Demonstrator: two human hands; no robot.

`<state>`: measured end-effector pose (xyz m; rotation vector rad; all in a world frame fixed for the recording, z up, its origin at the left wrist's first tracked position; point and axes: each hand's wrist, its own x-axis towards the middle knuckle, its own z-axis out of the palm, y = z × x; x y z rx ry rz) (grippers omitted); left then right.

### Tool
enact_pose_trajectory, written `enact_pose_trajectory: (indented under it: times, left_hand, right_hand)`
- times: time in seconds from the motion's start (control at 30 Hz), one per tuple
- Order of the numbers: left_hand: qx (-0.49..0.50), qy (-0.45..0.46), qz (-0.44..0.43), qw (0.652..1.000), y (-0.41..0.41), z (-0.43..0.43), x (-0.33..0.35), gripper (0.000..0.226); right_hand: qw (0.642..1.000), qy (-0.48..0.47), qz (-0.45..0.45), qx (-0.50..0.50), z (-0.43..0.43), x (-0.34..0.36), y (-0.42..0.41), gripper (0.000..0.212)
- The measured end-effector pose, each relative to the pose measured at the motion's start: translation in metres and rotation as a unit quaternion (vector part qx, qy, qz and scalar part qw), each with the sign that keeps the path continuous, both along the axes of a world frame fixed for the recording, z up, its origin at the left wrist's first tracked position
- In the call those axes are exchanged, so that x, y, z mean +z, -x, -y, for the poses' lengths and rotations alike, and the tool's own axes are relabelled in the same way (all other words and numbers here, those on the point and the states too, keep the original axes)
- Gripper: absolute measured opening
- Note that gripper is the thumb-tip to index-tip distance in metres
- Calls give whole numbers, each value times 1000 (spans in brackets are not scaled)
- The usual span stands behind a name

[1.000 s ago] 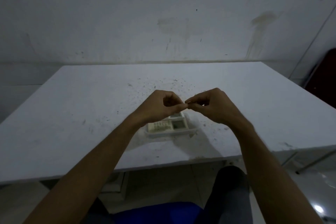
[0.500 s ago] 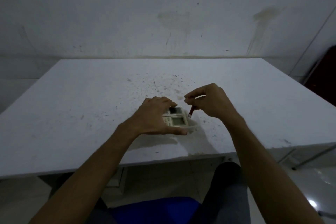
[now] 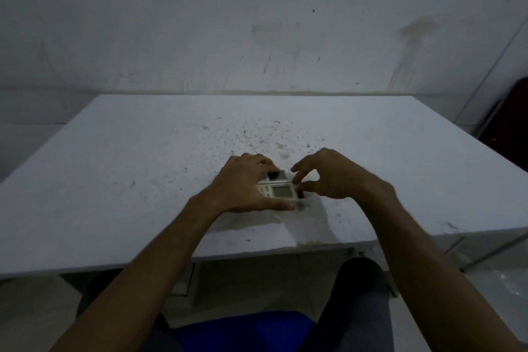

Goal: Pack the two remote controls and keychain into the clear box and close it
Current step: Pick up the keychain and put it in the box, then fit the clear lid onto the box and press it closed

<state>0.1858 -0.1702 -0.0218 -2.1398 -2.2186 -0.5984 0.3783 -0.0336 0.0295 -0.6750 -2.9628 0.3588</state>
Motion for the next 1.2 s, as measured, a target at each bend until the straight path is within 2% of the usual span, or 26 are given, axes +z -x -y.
enact_pose_trajectory:
  times: [0.07,0.13,0.23,0.4,0.57,0.67,0.73,0.8,0.9,0.97,1.07,1.2]
  left_hand:
    - [1,0,6,1000,0,1,0,99]
    - [-1,-3,10,1000,0,0,0,98]
    - [-1,-8,7,1000,0,1,0,98]
    - [1,-5,-2,1000,-1,1,1,101]
    - [1,-13,6,1000,0,2,0,99]
    - [-9,-4,12,1000,1,0,3,97]
    - [-8,-2,63,998,3,-2,6,88]
    - [13,-18,165,986,11,-9,12,74]
    - [44,-52,270,960,30,-29,23,49]
    - [70,-46,292,953,47,-45,27,34]
    - [112,6,293,950,69,-65,17,30]
    - [164,15,283,945,88,-87,3,30]
  right_hand:
    - [999,16,32,13,-4,1,-1,25]
    - [999,40,-8,-13,-7,2,-7,29]
    - [997,13,-50,-51,-6,0,-12,21]
    - [995,6,31,-90,6,-6,4,22]
    - [991,9,-47,-122,7,-13,12,22]
    - [987,53,-89,-120,-1,-17,8,17]
    - [972,104,-158,-141,-10,-18,4,11]
    - [945,152,-229,-175,-24,-20,4,11]
    - [918,210,-255,-221,-48,-24,12,11]
    - [915,212,-236,-247,-64,-29,20,16]
    - [928,150,-188,-285,-75,-39,34,32]
    - [906,108,-211,-350,-71,-56,52,24]
